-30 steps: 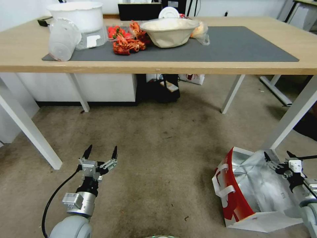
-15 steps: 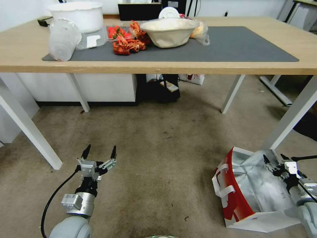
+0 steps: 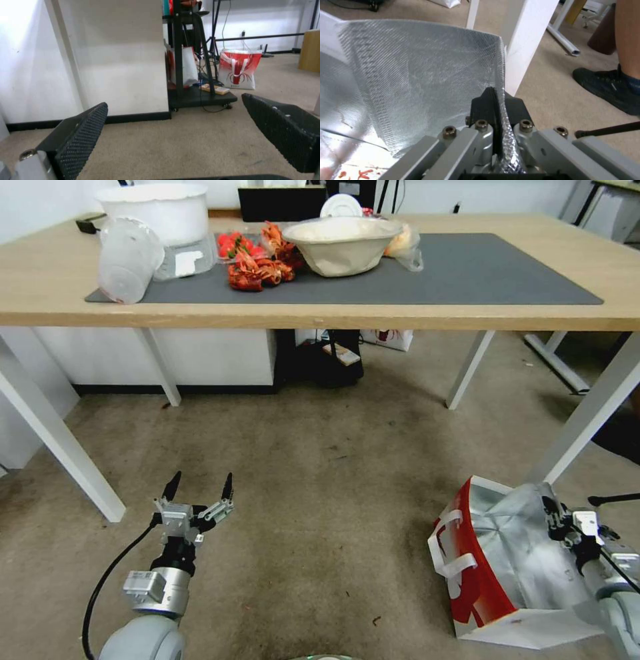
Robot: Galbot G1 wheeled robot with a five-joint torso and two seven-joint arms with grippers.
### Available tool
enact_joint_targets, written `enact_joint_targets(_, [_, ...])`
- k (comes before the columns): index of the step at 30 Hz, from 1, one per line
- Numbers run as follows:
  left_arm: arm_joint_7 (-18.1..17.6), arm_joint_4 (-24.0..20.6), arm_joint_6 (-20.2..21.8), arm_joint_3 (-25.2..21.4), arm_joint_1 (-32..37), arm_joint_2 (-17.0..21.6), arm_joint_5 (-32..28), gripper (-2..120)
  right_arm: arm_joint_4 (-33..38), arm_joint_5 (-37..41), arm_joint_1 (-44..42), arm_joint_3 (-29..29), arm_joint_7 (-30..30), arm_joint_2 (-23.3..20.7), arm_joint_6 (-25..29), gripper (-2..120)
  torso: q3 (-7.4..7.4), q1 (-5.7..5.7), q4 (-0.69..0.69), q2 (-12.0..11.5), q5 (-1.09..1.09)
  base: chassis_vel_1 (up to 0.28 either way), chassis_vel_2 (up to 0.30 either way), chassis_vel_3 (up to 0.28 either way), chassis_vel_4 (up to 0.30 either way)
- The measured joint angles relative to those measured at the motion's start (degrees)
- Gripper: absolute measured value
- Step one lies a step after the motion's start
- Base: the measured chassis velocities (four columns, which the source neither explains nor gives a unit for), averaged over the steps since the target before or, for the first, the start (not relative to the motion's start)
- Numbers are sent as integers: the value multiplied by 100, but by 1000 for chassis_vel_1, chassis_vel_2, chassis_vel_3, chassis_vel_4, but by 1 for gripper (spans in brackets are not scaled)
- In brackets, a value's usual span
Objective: Pick up the food delivery bag from the floor and place it on the table.
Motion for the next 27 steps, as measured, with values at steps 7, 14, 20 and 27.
enact_joint_targets(7, [-8, -3, -25, -1, 14, -5, -5, 100, 87, 51, -62, 6, 1, 43, 54, 0, 0, 0, 0, 0, 1, 0, 0, 0, 0])
enact_joint_targets(14, [-10, 0, -30, -27, 6, -2, -5, 100, 772, 479, -381, 7, -16, 81, 70, 0, 0, 0, 0, 0, 0, 0, 0, 0, 0])
enact_joint_targets(20, [35, 2, -18, -46, -14, 21, -15, 100, 1625, 1064, -781, -29, -45, 121, 45, 0, 0, 0, 0, 0, 0, 0, 0, 0, 0])
enact_joint_targets(27, [25, 2, -22, -63, -36, 1, -21, 100, 2568, 1350, -1180, -45, -69, 136, -43, 0, 0, 0, 0, 0, 0, 0, 0, 0, 0])
